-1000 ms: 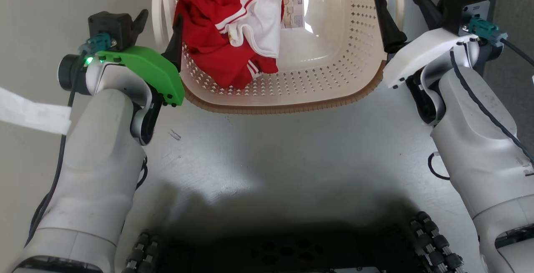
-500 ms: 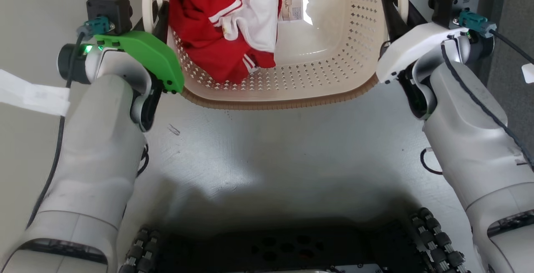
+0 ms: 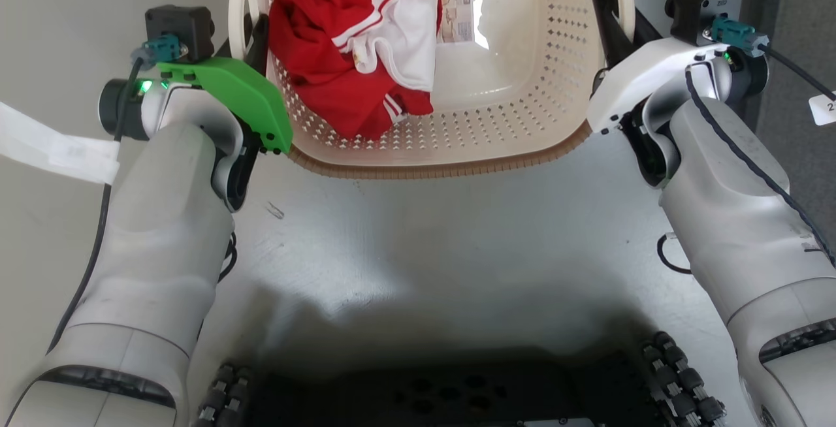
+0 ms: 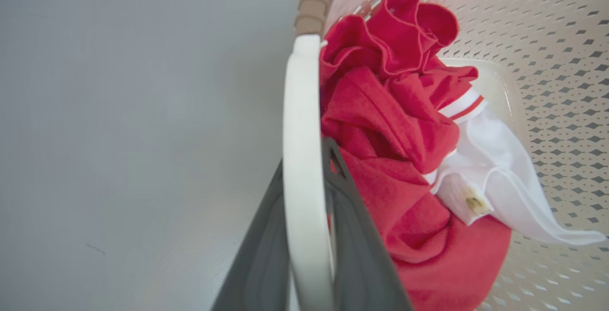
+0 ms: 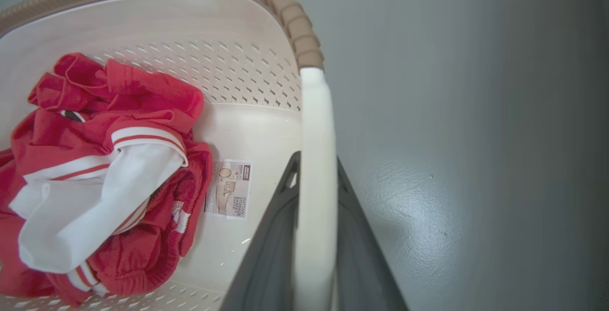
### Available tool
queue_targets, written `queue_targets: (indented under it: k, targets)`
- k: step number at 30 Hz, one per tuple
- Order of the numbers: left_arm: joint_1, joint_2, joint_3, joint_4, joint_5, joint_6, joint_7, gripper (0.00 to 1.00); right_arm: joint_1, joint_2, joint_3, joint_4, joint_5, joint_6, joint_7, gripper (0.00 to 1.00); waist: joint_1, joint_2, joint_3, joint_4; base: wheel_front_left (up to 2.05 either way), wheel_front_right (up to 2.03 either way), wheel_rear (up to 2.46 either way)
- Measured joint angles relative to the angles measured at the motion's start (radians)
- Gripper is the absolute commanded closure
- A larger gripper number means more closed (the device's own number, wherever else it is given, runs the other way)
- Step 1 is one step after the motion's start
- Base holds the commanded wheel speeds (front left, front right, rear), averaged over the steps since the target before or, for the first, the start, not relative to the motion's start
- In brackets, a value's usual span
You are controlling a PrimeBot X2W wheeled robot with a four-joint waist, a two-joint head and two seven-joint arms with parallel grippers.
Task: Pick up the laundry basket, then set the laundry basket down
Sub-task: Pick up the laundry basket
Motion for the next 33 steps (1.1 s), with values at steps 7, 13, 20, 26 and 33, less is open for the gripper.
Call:
queue_targets:
  k: [7, 13, 20, 26, 33]
  targets:
    - [0.000, -0.005, -0.009, 0.056, -0.018, -0.008, -0.007, 1.00, 0.000, 0.012, 0.005, 0.049, 0.017, 0.009, -0.004, 1.00, 0.0000, 0.0000, -0.050, -0.001, 0.00, 0.00, 0.00]
    - [0.005, -0.016, -0.022, 0.107, -0.062, -0.009, -0.006, 1.00, 0.002, 0.020, 0.014, 0.100, 0.037, 0.015, -0.004, 1.00, 0.0000, 0.0000, -0.118, -0.005, 0.00, 0.00, 0.00]
    - [0.034, -0.018, -0.058, 0.125, -0.094, -0.009, 0.028, 1.00, 0.025, 0.025, 0.037, 0.157, 0.059, 0.020, -0.003, 1.00, 0.0000, 0.0000, -0.199, -0.011, 0.00, 0.00, 0.00]
    - [0.073, -0.019, -0.085, 0.143, -0.134, -0.009, 0.074, 1.00, 0.056, 0.030, 0.072, 0.189, 0.089, 0.024, 0.025, 1.00, 0.0000, 0.0000, -0.273, -0.017, 0.00, 0.00, 0.00]
    - [0.121, -0.015, -0.120, 0.135, -0.203, -0.009, 0.126, 1.00, 0.089, 0.029, 0.115, 0.207, 0.135, 0.024, 0.062, 1.00, 0.0000, 0.0000, -0.362, -0.023, 0.00, 0.00, 0.00]
